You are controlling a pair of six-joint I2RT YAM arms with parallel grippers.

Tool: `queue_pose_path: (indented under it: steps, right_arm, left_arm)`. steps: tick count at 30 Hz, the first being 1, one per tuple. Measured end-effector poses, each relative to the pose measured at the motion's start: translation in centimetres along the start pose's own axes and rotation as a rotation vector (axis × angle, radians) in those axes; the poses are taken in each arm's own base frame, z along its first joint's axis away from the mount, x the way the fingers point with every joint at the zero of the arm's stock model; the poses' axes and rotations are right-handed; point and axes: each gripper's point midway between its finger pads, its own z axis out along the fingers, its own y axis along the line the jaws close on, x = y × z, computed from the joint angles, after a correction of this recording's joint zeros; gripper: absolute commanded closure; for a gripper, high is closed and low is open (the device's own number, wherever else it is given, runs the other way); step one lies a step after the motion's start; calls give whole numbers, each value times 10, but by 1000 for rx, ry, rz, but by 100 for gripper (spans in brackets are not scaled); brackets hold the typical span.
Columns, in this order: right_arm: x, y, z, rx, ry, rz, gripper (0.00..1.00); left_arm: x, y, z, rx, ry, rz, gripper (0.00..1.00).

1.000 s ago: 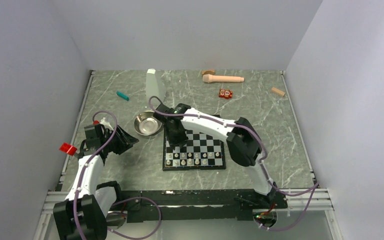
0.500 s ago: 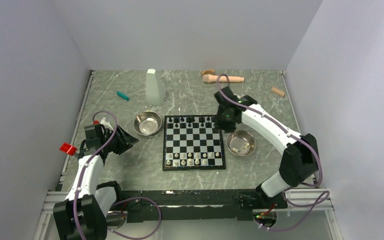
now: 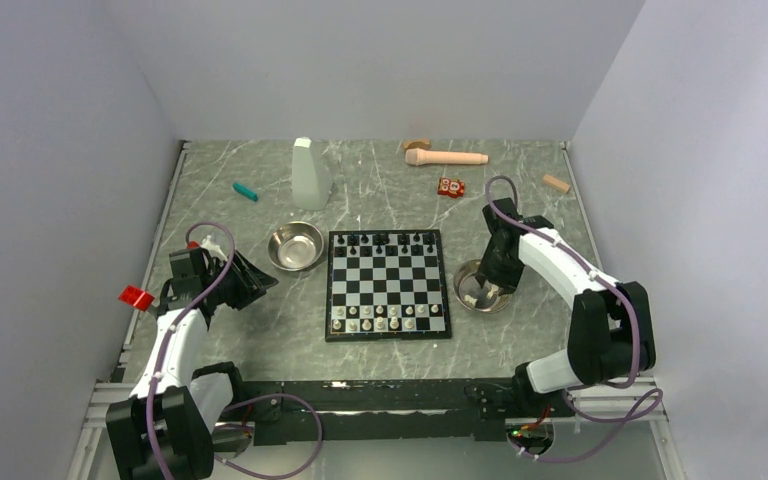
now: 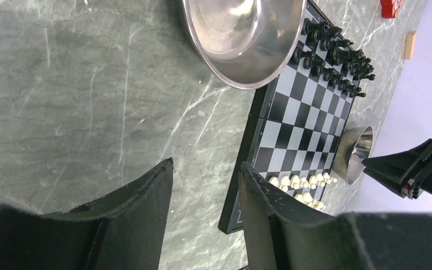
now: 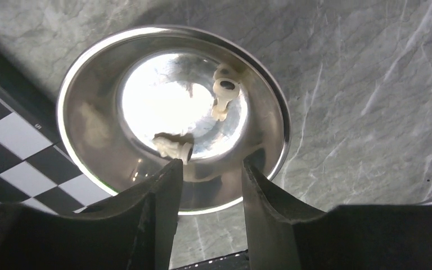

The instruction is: Set up the chess pieces on the board

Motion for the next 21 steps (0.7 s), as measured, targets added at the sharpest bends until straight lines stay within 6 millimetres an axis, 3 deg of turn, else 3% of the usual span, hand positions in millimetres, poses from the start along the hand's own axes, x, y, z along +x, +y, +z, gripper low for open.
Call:
queue_pose_path:
  steps: [21]
  right_arm:
    - [-6,-2,52,79,3,2,64]
  left_arm:
    - [0,0,0,1,0,0,48]
